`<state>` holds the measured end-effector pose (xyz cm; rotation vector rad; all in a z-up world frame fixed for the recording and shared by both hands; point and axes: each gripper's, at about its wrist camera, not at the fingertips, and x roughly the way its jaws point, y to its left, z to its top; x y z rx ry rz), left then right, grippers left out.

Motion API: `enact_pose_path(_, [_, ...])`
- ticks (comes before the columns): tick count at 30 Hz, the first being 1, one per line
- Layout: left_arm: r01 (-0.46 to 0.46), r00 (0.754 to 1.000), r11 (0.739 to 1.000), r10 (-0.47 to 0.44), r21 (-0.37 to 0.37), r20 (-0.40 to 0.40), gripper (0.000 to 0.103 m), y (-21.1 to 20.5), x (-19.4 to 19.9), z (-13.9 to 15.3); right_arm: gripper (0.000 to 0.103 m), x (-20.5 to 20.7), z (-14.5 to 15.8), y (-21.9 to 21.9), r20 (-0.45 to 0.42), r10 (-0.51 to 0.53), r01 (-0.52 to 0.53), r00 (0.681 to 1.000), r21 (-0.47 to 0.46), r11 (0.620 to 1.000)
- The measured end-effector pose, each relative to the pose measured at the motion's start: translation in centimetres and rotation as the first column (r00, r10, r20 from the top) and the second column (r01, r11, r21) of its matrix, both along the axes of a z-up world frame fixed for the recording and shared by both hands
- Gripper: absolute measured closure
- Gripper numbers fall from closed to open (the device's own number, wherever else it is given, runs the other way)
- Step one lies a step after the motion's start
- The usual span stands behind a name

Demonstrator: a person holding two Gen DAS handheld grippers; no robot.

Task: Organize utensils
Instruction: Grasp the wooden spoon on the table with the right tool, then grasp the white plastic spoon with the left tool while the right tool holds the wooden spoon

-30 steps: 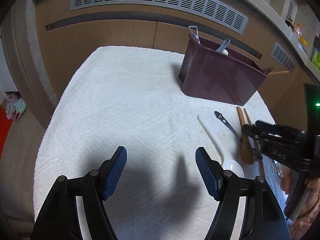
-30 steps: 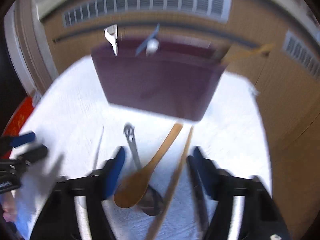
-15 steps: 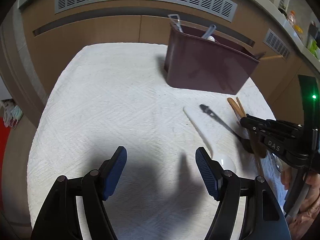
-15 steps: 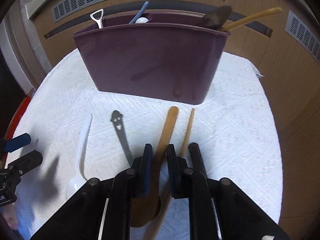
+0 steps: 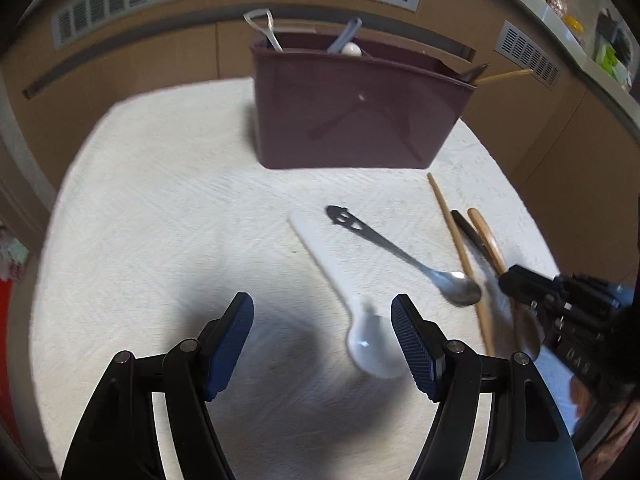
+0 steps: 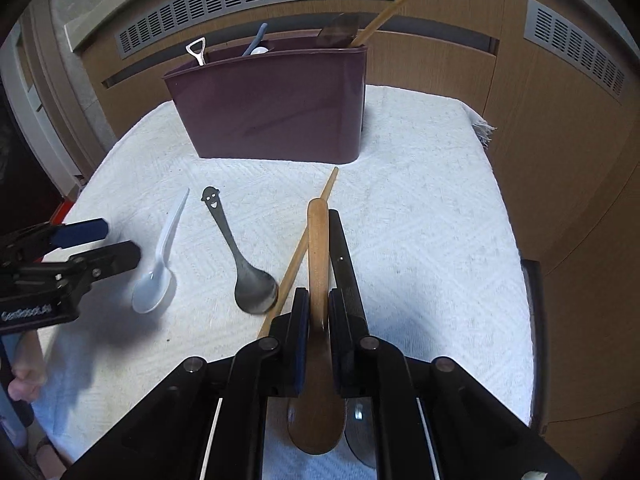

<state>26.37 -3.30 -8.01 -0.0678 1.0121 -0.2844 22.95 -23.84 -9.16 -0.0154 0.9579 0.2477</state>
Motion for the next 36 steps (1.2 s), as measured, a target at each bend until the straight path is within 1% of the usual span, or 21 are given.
enact_pose_path(2, [0.007, 0.998, 0.998, -0.011, -0.064, -0.066, 0.033, -0.2, 1.3, -0.6, 0.095, -0.5, 0.0, -0.2, 0.003, -0.003, 0.003, 1.000, 0.006, 1.000])
enact_pose_path(3, [0.005, 0.997, 0.998, -0.010, -0.066, -0.078, 0.036, -0.3, 1.8, -0.7, 0.095, -0.6, -0.1, -0.3, 0.003, -0.004, 0.004, 1.000, 0.009, 1.000])
enact_pose_path(4, [-0.001, 0.997, 0.998, -0.003, -0.055, -0.082, 0.044, -0.6, 2.2, -0.8, 0.095, -0.7, -0.1, -0.3, 0.004, -0.006, 0.006, 1.000, 0.012, 1.000])
enact_pose_path(6, [0.000, 0.995, 0.999, -0.004, -0.043, -0.096, 0.046, -1.1, 3.2, -1.2, 0.095, -1.0, -0.3, -0.6, 0.002, -0.014, 0.014, 1.000, 0.025, 1.000])
enact_pose_path(7, [-0.002, 0.996, 0.999, -0.001, -0.038, -0.090, 0.046, -1.3, 3.6, -1.1, 0.095, -1.1, -0.4, -0.7, 0.001, -0.013, 0.013, 1.000, 0.028, 1.000])
enact_pose_path(9, [0.001, 0.996, 1.000, -0.003, -0.015, -0.085, 0.051, -1.9, 4.3, -1.1, 0.094, -1.1, -0.5, -0.7, 0.003, -0.011, 0.011, 1.000, 0.021, 1.000])
enact_pose_path(11, [0.010, 0.998, 1.000, -0.008, 0.025, -0.063, 0.078, -2.4, 4.5, -1.2, 0.093, -1.1, -0.5, -0.7, 0.001, -0.008, 0.008, 1.000, 0.019, 1.000])
enact_pose_path(13, [0.045, 0.998, 0.997, -0.043, 0.062, -0.040, 0.086, -2.8, 4.2, -1.3, 0.092, -1.2, -0.2, -1.0, 0.007, -0.006, 0.006, 1.000, 0.046, 0.999])
enact_pose_path(15, [0.089, 0.996, 0.992, -0.087, 0.091, -0.022, 0.087, -2.9, 3.3, -1.3, 0.092, -1.0, 0.1, -1.3, 0.015, -0.005, 0.004, 1.000, 0.052, 0.999])
enact_pose_path(17, [0.120, 0.993, 0.987, -0.118, 0.107, -0.022, 0.087, -2.5, 2.4, -1.3, 0.092, -0.5, 0.2, -1.1, 0.011, 0.003, -0.003, 1.000, 0.042, 0.999])
enact_pose_path(21, [0.147, 0.989, 0.979, -0.145, 0.138, -0.027, 0.087, -1.1, 0.4, -1.2, 0.091, 0.4, -0.1, -0.1, -0.028, 0.054, -0.052, 0.998, 0.045, 0.998])
enact_pose_path(25, [0.137, 0.990, 0.985, -0.133, 0.105, -0.051, 0.086, 0.2, -0.2, -1.1, 0.091, 1.1, -0.6, 0.7, -0.043, 0.048, -0.049, 0.998, -0.007, 0.999])
enact_pose_path(27, [0.123, 0.991, 0.990, -0.119, 0.069, -0.068, 0.085, 0.7, -0.1, -0.9, 0.091, 1.5, -1.1, 0.9, -0.064, 0.046, -0.047, 0.997, -0.017, 0.999])
enact_pose_path(30, [0.099, 0.989, 0.995, -0.096, 0.027, -0.109, 0.085, 1.0, 0.6, -0.8, 0.090, 1.4, -1.1, 1.2, -0.049, 0.056, -0.058, 0.997, -0.048, 0.997])
enact_pose_path(36, [0.133, 0.983, 0.989, -0.123, 0.062, -0.133, 0.085, -0.6, 1.9, -0.8, 0.092, 1.1, -1.0, 1.1, -0.034, 0.070, -0.072, 0.997, -0.061, 0.996])
